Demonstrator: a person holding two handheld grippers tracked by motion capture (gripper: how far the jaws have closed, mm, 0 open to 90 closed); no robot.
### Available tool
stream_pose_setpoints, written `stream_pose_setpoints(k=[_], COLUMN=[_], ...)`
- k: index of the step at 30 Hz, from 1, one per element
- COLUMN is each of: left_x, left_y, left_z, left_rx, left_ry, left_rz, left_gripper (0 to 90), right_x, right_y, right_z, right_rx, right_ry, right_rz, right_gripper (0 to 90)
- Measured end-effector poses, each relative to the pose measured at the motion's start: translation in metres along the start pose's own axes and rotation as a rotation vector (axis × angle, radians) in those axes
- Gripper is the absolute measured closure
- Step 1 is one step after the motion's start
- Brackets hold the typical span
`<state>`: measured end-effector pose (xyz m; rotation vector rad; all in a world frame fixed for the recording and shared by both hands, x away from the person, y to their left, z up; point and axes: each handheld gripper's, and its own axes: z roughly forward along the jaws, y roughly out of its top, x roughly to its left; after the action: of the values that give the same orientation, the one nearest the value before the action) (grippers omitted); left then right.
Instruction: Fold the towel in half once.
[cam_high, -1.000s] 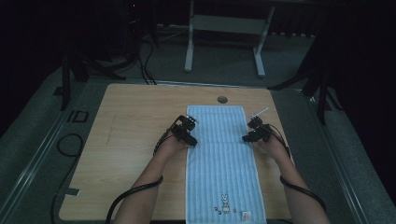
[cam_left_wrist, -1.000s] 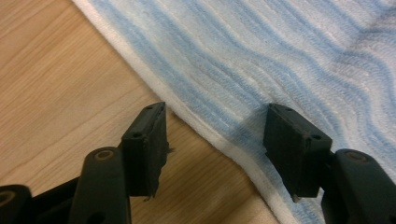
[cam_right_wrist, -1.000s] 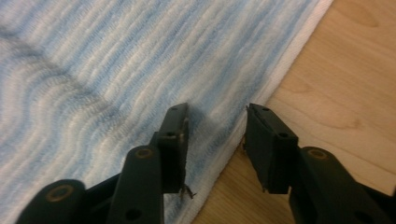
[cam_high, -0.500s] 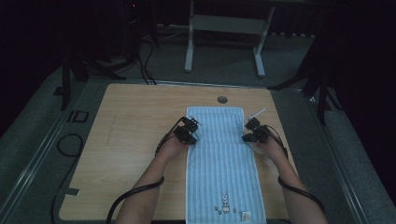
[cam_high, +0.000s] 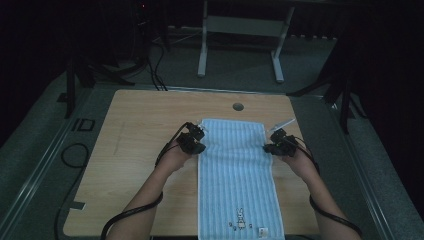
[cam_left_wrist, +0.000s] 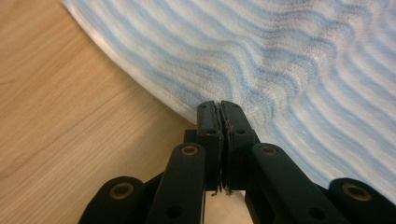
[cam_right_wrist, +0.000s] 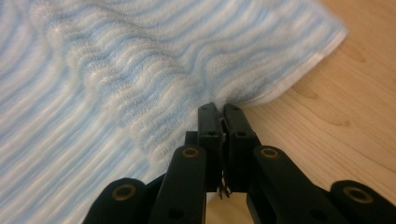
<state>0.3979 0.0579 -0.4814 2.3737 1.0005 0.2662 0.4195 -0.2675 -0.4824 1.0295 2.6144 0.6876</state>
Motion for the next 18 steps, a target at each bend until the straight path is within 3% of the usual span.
stream_pose_setpoints(k=[5, 8, 11, 16, 18], left_x=[-0.024, -0.039, -0.055, -0.069, -0.074], left_y=[-0.011, -0.024, -0.042, -0.066, -0.072], left_z=[-0.021, -0.024, -0.021, -0.010, -0.006], left_rx=[-0.015, -0.005, 0.021, 0.063, 0.094], left_ry=[0.010, -0.020, -0.050, -0.075, -0.059], left_rz=[0.054, 0.070, 0.089, 0.091, 0.106], left_gripper=[86.9, 86.8, 86.1, 84.4, 73.9], right_x=[0.018, 0.029, 0.038, 0.050, 0.054], right_y=[-0.013, -0.026, -0.043, -0.066, -0.073], right_z=[-0.028, -0.036, -0.036, -0.027, -0.023], right_rx=[-0.048, -0.055, -0.041, -0.023, 0.007], right_ry=[0.010, 0.021, 0.036, 0.071, 0.086], right_rz=[-0.053, -0.077, -0.087, -0.080, -0.084], right_gripper=[87.2, 87.2, 87.1, 86.8, 84.3])
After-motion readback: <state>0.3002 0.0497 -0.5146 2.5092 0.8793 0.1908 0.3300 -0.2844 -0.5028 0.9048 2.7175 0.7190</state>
